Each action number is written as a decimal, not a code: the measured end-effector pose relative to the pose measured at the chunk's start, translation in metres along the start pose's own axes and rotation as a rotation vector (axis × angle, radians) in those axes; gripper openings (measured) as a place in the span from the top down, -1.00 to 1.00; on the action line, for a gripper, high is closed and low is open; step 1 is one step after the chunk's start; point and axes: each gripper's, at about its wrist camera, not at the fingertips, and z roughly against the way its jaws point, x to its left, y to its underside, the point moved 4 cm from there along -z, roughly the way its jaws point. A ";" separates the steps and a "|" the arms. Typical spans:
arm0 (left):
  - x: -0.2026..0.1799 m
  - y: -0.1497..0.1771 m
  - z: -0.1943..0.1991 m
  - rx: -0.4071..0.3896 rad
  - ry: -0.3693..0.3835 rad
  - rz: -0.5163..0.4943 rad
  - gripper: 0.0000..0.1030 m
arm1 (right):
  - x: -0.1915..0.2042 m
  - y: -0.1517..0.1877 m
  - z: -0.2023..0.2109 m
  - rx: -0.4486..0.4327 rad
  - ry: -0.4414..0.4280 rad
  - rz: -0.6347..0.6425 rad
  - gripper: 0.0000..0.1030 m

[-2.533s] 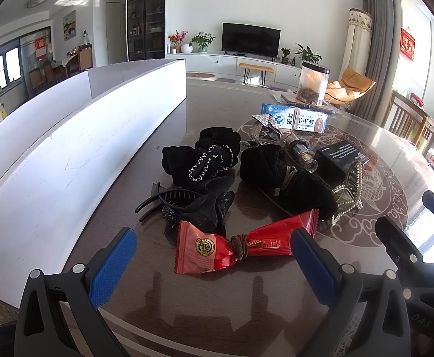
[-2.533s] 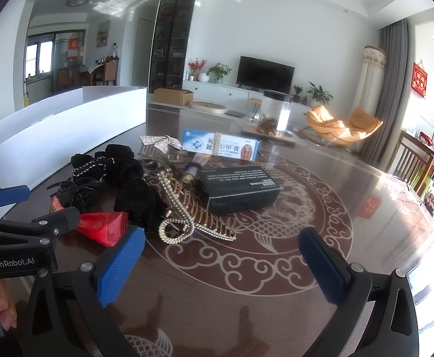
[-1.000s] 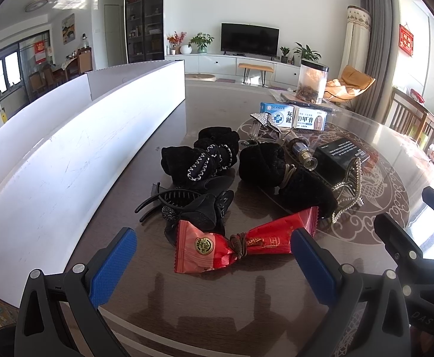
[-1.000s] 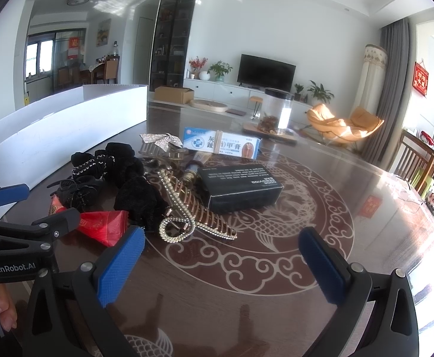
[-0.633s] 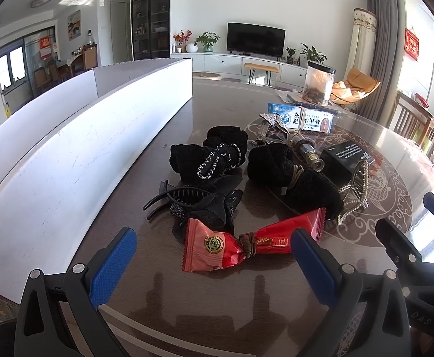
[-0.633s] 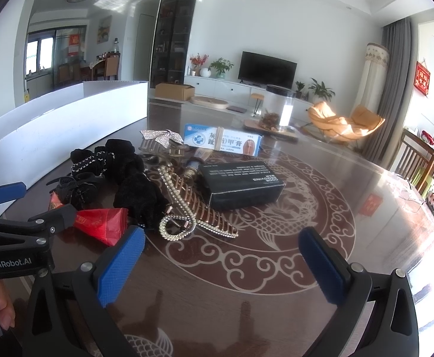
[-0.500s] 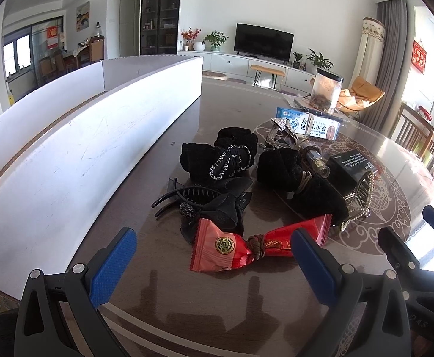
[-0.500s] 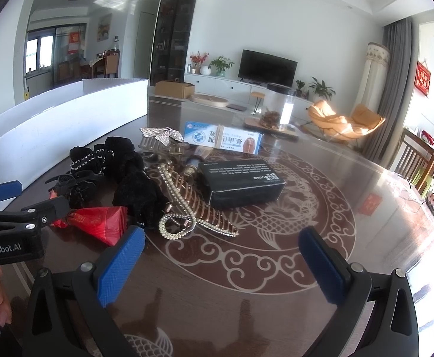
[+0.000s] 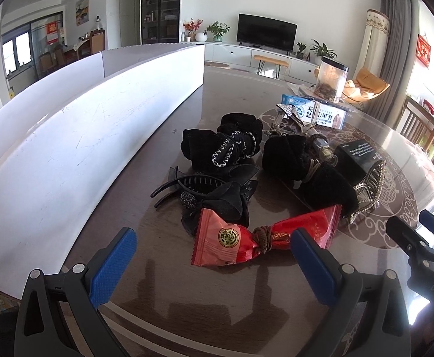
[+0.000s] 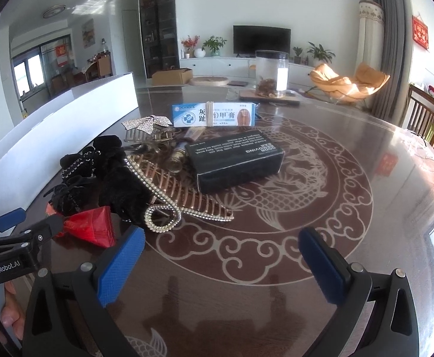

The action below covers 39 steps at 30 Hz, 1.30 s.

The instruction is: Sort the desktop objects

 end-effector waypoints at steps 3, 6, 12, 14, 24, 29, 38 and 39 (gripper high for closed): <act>-0.002 0.000 0.001 -0.001 0.001 -0.012 -1.00 | 0.001 0.000 0.000 0.002 0.003 0.001 -1.00; -0.005 0.001 0.003 -0.007 -0.002 -0.026 -1.00 | 0.003 -0.001 0.002 -0.014 0.014 0.014 -1.00; -0.006 0.000 0.007 -0.016 0.004 -0.033 -1.00 | 0.009 -0.002 0.003 -0.019 0.031 0.047 -1.00; -0.007 0.000 0.007 -0.016 0.009 -0.036 -1.00 | 0.010 -0.002 0.002 -0.012 0.037 0.048 -1.00; -0.011 0.000 0.008 -0.027 0.020 -0.052 -1.00 | 0.013 -0.001 0.001 -0.012 0.066 0.073 -1.00; -0.011 0.000 0.008 -0.027 0.020 -0.052 -1.00 | 0.016 0.000 0.004 -0.028 0.079 0.092 -1.00; -0.011 0.000 0.008 -0.026 0.019 -0.052 -1.00 | 0.019 0.000 0.006 -0.037 0.083 0.105 -1.00; -0.011 0.000 0.008 -0.026 0.019 -0.052 -1.00 | 0.019 0.000 0.006 -0.038 0.083 0.105 -1.00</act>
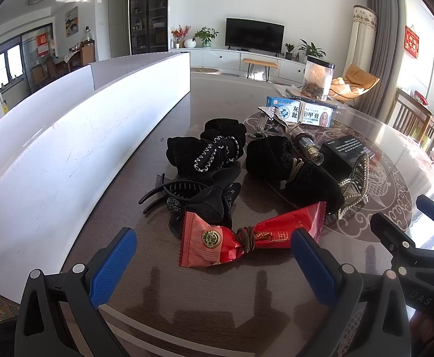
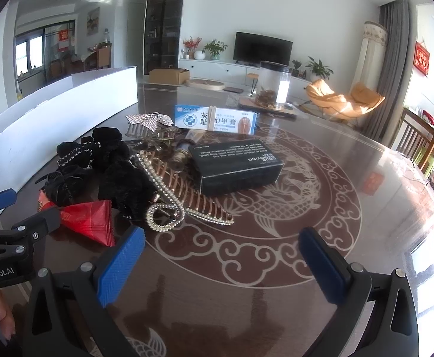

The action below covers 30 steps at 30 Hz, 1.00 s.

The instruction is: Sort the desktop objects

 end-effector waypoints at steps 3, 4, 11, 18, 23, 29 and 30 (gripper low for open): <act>0.000 0.000 0.000 0.000 0.001 0.000 -1.00 | 0.000 0.000 0.000 0.000 0.000 0.000 -1.00; 0.000 0.000 0.000 0.000 0.001 0.000 -1.00 | 0.000 0.000 0.000 0.000 0.000 0.000 -1.00; -0.001 0.000 0.001 -0.002 0.001 -0.003 -1.00 | 0.000 0.000 0.000 0.000 0.000 0.000 -1.00; -0.001 0.000 0.001 -0.002 0.001 -0.002 -1.00 | 0.000 0.000 0.000 0.001 0.000 0.000 -1.00; -0.001 0.000 0.001 -0.002 0.001 -0.002 -1.00 | 0.000 0.000 0.000 0.000 0.000 0.000 -1.00; -0.002 0.000 0.001 -0.002 0.001 -0.003 -1.00 | 0.000 0.000 0.000 -0.001 0.000 0.000 -1.00; -0.003 0.000 0.001 -0.003 0.001 -0.005 -1.00 | 0.000 0.000 0.000 0.000 0.000 0.000 -1.00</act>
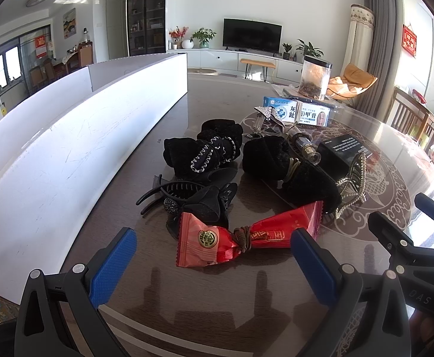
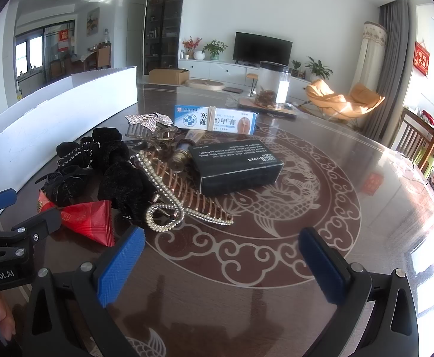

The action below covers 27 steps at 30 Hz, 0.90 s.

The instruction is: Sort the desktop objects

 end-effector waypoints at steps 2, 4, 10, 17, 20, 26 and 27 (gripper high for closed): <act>0.000 0.000 0.000 0.000 0.000 -0.001 -1.00 | 0.000 0.000 0.000 0.001 -0.001 0.000 -1.00; 0.000 0.000 0.000 0.000 0.000 0.000 -1.00 | 0.000 0.000 0.000 0.000 0.000 0.000 -1.00; -0.001 0.000 0.000 0.000 0.001 -0.001 -1.00 | 0.000 0.000 0.000 0.000 0.000 0.000 -1.00; -0.002 0.000 0.000 -0.001 0.004 -0.002 -1.00 | 0.000 0.000 0.000 0.000 0.000 0.000 -1.00; -0.003 0.000 0.000 -0.001 0.004 -0.002 -1.00 | 0.000 0.000 0.000 0.001 0.000 0.000 -1.00; -0.003 0.000 0.000 -0.001 0.004 -0.002 -1.00 | 0.000 0.000 0.000 0.001 0.000 0.000 -1.00; -0.003 0.000 0.000 -0.001 0.005 -0.003 -1.00 | 0.000 0.000 0.000 0.001 0.000 0.000 -1.00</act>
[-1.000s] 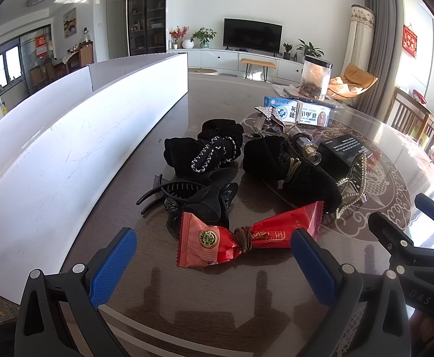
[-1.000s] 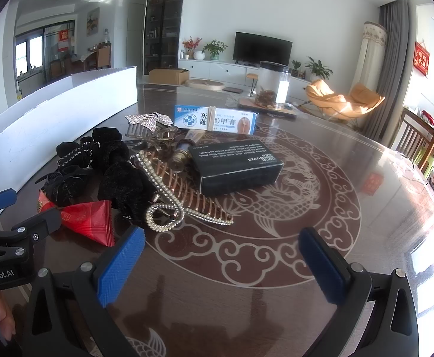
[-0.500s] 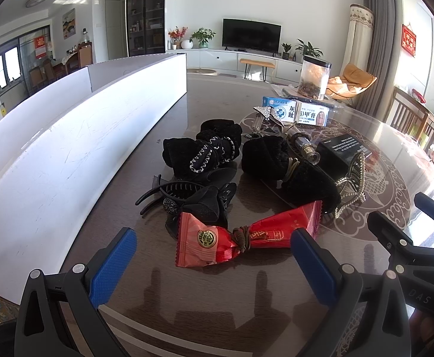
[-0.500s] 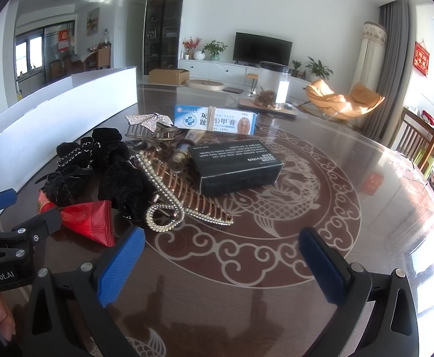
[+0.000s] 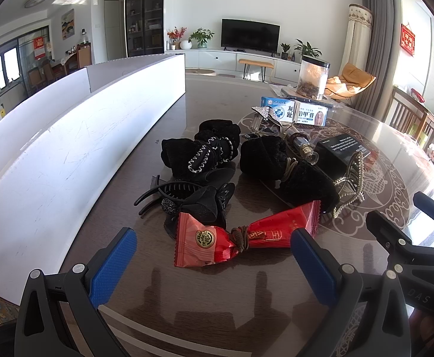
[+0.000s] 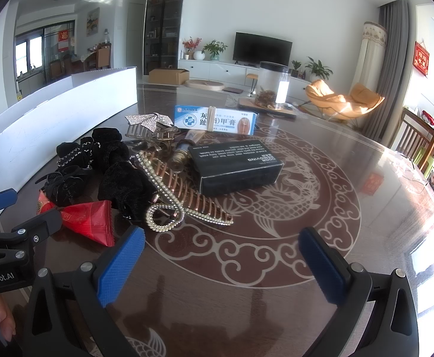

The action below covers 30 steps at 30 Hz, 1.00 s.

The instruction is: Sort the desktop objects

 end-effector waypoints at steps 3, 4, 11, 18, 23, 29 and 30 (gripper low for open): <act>-0.002 0.000 0.000 -0.001 0.002 -0.004 -1.00 | 0.000 0.000 0.000 0.000 0.000 0.000 -1.00; -0.002 0.000 0.000 -0.001 0.003 -0.005 -1.00 | 0.000 0.000 0.000 0.000 0.000 0.000 -1.00; -0.002 -0.001 0.000 -0.002 0.003 -0.005 -1.00 | 0.000 0.000 0.000 0.000 0.000 0.000 -1.00; -0.002 -0.001 -0.001 -0.002 0.005 -0.006 -1.00 | -0.001 0.001 -0.001 0.005 0.000 -0.003 -1.00; -0.004 0.000 -0.003 -0.001 0.007 -0.012 -1.00 | -0.001 0.002 -0.002 0.012 0.000 -0.004 -1.00; -0.004 0.000 -0.003 0.000 0.007 -0.012 -1.00 | -0.001 0.002 -0.003 0.012 0.000 -0.004 -1.00; -0.005 0.000 -0.003 0.000 0.007 -0.012 -1.00 | -0.001 0.002 -0.003 0.013 0.000 -0.004 -1.00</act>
